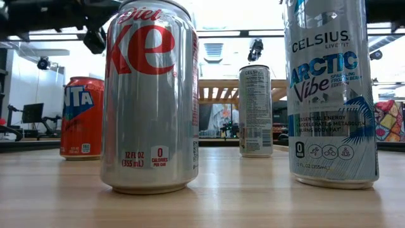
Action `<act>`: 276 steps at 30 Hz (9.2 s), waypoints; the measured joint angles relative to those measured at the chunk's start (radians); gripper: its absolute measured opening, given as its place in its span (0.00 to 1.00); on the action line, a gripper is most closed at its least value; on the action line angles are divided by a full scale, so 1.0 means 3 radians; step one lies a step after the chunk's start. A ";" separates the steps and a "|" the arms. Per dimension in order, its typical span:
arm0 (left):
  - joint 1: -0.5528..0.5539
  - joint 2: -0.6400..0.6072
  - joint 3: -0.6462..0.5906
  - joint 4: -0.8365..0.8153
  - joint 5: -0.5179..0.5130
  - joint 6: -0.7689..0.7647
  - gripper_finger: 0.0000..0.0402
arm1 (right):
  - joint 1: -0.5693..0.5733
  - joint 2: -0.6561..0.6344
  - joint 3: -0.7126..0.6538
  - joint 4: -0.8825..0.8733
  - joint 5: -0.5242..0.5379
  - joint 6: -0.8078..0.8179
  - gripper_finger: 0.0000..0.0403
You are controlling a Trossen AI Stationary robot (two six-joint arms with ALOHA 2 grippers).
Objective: Place canned beverage on shelf
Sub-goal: Put the middle red soda can on the shelf
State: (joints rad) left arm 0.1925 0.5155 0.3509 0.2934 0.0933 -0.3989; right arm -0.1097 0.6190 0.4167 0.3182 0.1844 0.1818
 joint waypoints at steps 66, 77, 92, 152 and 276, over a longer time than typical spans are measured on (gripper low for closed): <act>-0.1547 0.1610 0.1467 -0.3152 -0.0279 -0.0232 0.40 | 0.0001 0.0716 0.0778 -0.1307 -0.0027 0.0171 0.02; -0.1549 0.1779 0.1467 -0.3199 -0.0621 -0.0159 0.79 | 0.0001 0.0716 0.0778 -0.1319 -0.0028 0.0177 0.02; -0.1546 0.1768 0.1708 -0.3461 -0.0992 -0.0262 0.79 | 0.0001 0.0716 0.0778 -0.1321 -0.0027 0.0179 0.02; -0.1555 0.2329 0.1702 -0.3611 -0.0905 -0.0284 0.88 | 0.0001 0.0716 0.0774 -0.1327 -0.0028 0.0243 0.02; 0.0682 0.4729 0.6539 -0.5798 -0.0599 0.1456 0.71 | 0.0023 0.0717 0.1212 -0.2648 -0.0378 0.0291 0.02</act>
State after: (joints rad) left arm 0.3972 1.9341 2.3127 -1.4460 -0.0864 0.0380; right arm -0.1028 0.8341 0.7803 -0.4763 0.0711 0.2691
